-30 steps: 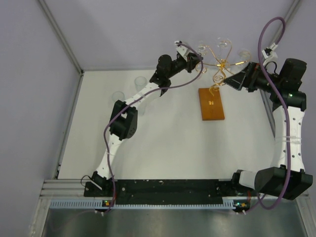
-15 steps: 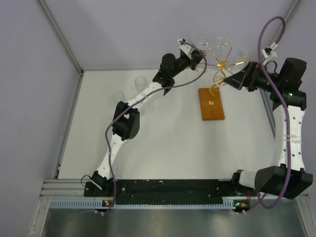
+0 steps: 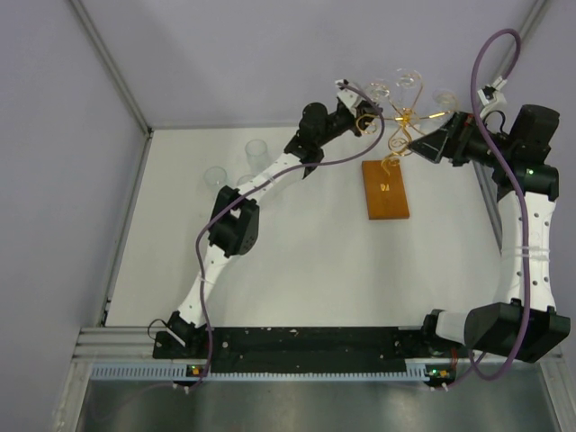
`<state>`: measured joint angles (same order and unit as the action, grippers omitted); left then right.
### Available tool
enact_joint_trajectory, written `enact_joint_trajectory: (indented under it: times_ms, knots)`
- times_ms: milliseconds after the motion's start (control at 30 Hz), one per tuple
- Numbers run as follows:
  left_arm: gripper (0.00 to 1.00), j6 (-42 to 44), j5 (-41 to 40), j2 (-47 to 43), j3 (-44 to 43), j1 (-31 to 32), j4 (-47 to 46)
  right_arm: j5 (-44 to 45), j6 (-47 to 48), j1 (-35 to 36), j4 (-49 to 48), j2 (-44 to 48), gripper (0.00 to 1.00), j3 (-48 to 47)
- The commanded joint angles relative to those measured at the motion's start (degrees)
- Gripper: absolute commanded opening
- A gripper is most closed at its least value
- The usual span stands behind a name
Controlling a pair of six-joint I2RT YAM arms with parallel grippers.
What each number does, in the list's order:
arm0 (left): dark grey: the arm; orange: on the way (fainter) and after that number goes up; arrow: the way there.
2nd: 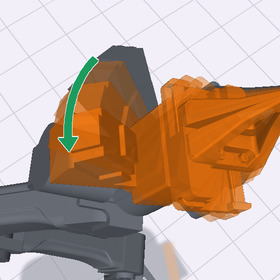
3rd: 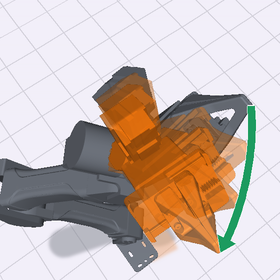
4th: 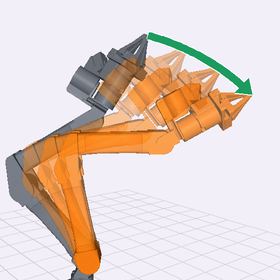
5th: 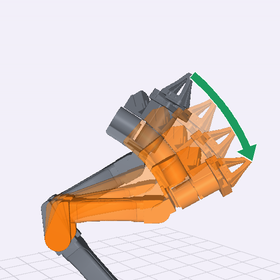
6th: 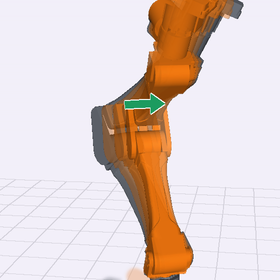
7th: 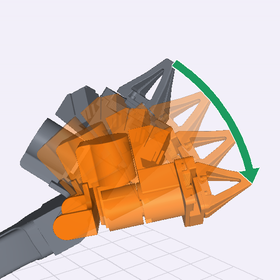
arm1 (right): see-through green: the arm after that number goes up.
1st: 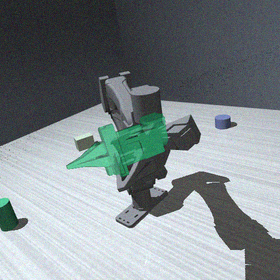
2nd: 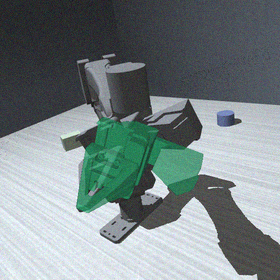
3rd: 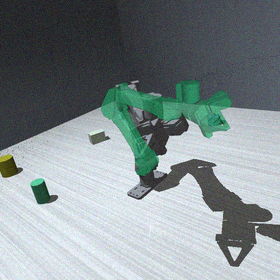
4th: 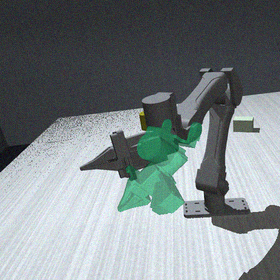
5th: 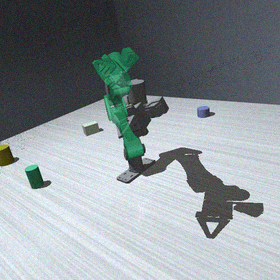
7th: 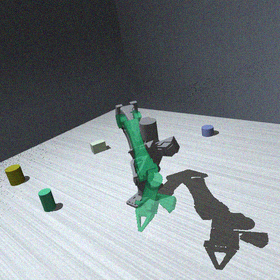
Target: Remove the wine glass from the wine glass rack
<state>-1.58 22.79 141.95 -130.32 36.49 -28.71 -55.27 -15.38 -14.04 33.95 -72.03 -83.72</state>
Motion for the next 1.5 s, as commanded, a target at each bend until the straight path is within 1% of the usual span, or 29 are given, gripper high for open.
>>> enact_joint_trajectory:
  times_ms: [0,100,233,367,500,767,867,967,1033,1167,1267,1333,1467]
  knots:
    - [0.0,-1.05,5.33,-3.08,-1.87,-0.63,-7.5,-0.81,1.14,-0.37,-1.61,-0.22,0.99,-2.94]
    - [0.0,-2.28,7.88,-5.18,0.15,-1.07,-9.52,-0.72,1.23,-0.37,-1.61,-0.22,0.99,-3.29]
    - [0.0,-4.3,8.68,-8.35,4.28,-1.68,-11.45,-0.63,1.66,-0.28,-1.61,-0.13,0.99,-3.55]
    - [0.0,-4.92,11.31,-13.26,11.39,-2.47,-13.21,-0.19,1.84,-0.28,-1.44,-0.04,0.99,-4.08]
    - [0.0,-4.22,11.84,-17.49,18.86,-3.0,-14.09,-0.11,2.72,-0.28,-1.17,0.66,0.99,-4.08]
    - [0.0,-6.32,12.46,-23.2,25.55,-3.62,-14.62,-0.02,3.95,-0.28,-0.82,1.1,0.99,-3.2]
    - [0.0,-5.54,12.11,-25.92,29.23,-3.88,-12.78,-0.45,3.95,-0.28,-1.17,0.84,0.99,-3.03]
    - [0.0,-4.22,10.97,-29.52,35.47,-4.41,-10.32,-1.33,4.04,-0.28,-2.66,1.36,0.99,-2.24]
    - [0.0,-4.22,10.7,-32.07,39.16,-5.02,-8.13,-1.08,5.7,-0.28,-3.19,1.98,0.99,-2.06]
    - [0.0,-2.56,10.87,-38.05,44.97,-5.82,-1.02,4.71,11.84,-0.28,-2.93,6.8,0.99,-0.57]
    - [0.0,-1.76,10.35,-43.14,47.96,-6.17,7.76,9.46,15.02,-0.28,-3.1,11.72,0.99,2.06]
    - [0.0,-1.67,10.17,-46.75,50.06,-6.25,13.13,12.53,20.01,0.68,-3.28,15.67,0.99,4.0]
    - [0.0,-1.4,11.32,-54.92,58.32,-6.78,15.26,16.32,28.54,2.44,-3.19,20.69,0.99,8.48]
